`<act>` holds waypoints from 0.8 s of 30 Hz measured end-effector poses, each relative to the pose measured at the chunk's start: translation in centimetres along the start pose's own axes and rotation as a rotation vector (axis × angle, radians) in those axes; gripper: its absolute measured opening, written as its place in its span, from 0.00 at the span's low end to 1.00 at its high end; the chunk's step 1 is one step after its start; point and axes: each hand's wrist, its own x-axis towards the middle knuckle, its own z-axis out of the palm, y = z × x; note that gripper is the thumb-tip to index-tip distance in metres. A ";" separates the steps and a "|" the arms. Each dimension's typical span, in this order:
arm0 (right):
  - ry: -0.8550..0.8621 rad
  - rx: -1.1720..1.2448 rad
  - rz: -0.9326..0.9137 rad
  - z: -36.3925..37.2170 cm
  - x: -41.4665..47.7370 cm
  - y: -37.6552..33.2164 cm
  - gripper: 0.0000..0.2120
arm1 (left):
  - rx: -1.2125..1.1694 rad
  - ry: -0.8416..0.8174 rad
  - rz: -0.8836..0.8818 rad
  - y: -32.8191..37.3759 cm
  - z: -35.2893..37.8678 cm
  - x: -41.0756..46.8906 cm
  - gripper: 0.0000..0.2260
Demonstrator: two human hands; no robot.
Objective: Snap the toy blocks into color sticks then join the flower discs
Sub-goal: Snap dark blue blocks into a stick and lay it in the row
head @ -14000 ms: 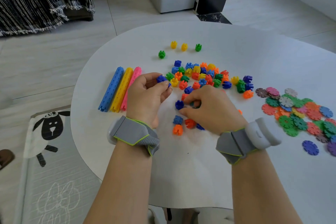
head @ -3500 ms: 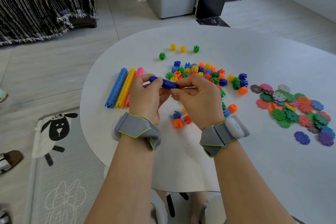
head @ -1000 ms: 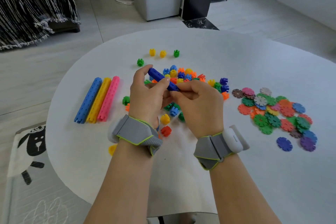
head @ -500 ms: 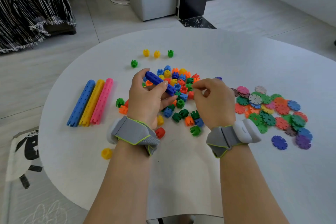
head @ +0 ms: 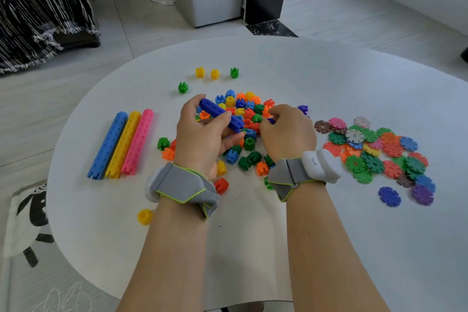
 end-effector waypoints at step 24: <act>-0.092 0.567 -0.144 -2.3 -3.3 -1.0 0.08 | -0.014 0.049 0.008 0.3 0.0 -0.3 0.20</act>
